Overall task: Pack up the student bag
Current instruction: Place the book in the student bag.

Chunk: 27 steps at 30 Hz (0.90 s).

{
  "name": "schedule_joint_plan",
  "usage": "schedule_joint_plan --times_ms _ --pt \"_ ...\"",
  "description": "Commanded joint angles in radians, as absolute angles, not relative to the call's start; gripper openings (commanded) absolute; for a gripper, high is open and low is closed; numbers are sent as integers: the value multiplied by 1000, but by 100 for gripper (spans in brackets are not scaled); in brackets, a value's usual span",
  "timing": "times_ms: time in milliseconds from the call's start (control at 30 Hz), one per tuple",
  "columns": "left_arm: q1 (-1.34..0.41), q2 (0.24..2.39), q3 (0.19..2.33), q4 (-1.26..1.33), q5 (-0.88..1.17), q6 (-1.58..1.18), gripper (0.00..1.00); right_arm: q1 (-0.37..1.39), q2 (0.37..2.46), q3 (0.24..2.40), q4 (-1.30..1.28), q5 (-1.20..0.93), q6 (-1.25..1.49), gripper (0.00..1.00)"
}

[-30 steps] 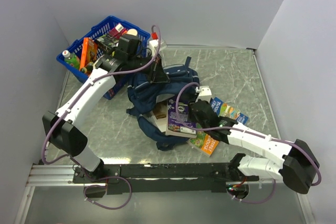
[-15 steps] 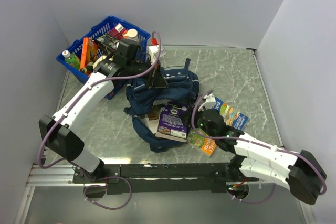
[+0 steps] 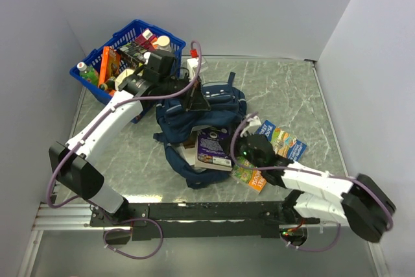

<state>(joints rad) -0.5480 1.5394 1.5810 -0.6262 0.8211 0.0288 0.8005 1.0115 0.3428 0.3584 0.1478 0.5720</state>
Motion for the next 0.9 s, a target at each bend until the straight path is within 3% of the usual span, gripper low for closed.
schedule_joint_plan --times_ms 0,167,533,700,867 --pt "-578 1480 1663 -473 948 -52 1 807 1202 435 544 63 511 41" --pt "-589 1494 1654 -468 931 -46 1 844 1328 587 618 18 489 38" --pt "-589 1488 1638 -509 867 51 1 880 984 453 488 123 341 48" --pt "-575 1479 1606 -531 767 109 1 913 724 423 223 262 379 60" --pt "-535 1486 1557 -647 658 253 1 910 693 488 -347 429 672 73"
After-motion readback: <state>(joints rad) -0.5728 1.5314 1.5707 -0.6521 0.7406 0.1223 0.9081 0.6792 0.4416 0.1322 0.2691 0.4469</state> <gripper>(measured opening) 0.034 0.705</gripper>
